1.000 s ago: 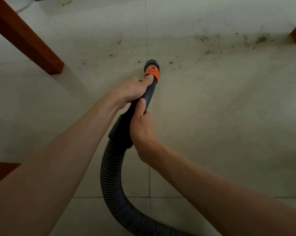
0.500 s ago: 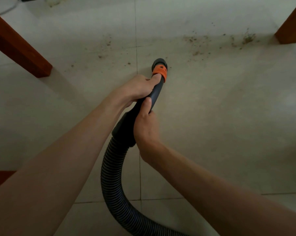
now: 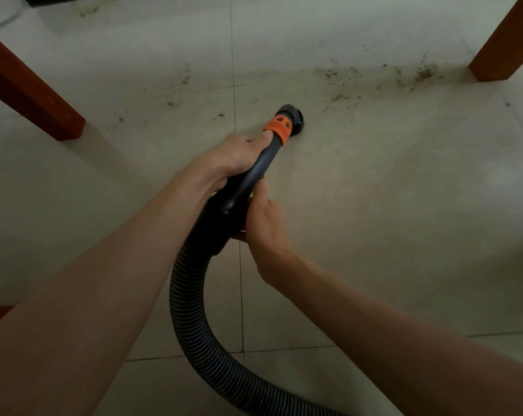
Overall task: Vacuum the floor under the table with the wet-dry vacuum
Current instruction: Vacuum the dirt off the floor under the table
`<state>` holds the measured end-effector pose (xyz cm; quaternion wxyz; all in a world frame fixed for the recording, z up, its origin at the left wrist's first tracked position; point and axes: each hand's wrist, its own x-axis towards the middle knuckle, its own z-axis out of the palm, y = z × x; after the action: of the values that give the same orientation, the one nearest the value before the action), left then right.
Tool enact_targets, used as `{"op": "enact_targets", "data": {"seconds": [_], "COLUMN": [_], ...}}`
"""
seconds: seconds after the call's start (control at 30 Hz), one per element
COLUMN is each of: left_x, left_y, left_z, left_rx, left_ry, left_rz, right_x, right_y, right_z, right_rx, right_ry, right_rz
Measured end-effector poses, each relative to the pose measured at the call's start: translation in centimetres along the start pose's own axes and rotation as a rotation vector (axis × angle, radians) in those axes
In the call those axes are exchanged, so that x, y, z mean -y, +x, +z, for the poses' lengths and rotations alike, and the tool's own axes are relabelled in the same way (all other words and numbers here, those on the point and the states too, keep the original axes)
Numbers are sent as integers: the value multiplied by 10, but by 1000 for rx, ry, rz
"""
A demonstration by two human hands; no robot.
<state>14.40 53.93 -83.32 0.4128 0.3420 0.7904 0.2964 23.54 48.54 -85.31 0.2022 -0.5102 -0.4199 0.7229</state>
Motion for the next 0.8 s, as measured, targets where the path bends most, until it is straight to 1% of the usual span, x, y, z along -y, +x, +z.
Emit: {"op": "enact_targets", "data": {"seconds": [0.13,0.2,0.27,0.37,0.5,0.67,0.73,0.8], "left_x": [22,32,39,45,47,53,51,49], "left_y": [-11,-16,-23,-35,-48,-53,-53,-52], "left_z": [-24,-36,-42,-40,-30,-29,-27,-23], "left_rx": [-125,-200,-229,-191,-150,-143,-135,-107], "left_ry": [-16,-40,-27,73,179,216,242,250], "left_rz": [-71,-107,-115,-87,-25,2,12,18], "right_x": [-8,-8,-2,12,21,19,19,23], "right_y": [9,15,23,35,48,56,58,61], "right_z": [-17,-18,-13,3,18,21,19,12], "right_rx": [-15,-4,25,69,102,76,40,4], "right_ry": [-3,-44,-41,52,110,38,54,121], "right_rz": [91,133,176,208,162,127,122,115]}}
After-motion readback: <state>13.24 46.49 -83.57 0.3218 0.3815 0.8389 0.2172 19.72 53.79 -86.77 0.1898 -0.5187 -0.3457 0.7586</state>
